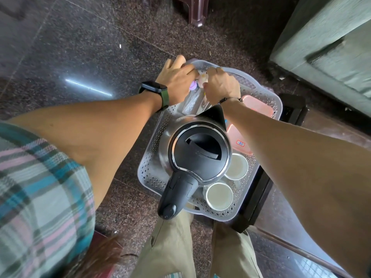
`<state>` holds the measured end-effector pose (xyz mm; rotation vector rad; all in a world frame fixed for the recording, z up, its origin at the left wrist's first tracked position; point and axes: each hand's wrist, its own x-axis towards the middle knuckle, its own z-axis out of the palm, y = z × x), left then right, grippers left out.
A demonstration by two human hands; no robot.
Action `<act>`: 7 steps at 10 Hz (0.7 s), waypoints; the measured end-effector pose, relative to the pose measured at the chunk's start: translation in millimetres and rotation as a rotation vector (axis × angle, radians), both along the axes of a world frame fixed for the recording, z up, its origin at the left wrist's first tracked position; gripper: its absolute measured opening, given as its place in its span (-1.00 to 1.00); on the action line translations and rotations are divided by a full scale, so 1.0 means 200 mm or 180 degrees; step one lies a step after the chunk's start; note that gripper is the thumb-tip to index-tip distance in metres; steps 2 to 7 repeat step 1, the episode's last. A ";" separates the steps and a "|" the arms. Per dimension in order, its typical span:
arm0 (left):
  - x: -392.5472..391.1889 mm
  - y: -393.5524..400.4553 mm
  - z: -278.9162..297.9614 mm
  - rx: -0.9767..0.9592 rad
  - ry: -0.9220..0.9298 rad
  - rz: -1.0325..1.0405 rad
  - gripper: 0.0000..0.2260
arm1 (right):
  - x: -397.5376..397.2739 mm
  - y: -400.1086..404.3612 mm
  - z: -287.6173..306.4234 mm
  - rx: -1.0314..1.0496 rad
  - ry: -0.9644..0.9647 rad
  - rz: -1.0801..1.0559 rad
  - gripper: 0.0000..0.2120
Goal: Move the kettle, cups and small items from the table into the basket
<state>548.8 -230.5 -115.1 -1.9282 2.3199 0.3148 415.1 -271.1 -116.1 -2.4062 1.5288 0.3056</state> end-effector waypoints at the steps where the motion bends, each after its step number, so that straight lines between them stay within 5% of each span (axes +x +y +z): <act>1: 0.00 0.00 0.02 -0.0069 0.0080 -0.0039 -0.72 | -0.03 0.00 0.02 0.0055 -0.0093 -0.0052 -0.70; 7: 0.00 0.00 0.02 -0.0069 0.0080 -0.0039 -0.72 | -0.03 0.00 0.02 0.0055 -0.0093 -0.0052 -0.70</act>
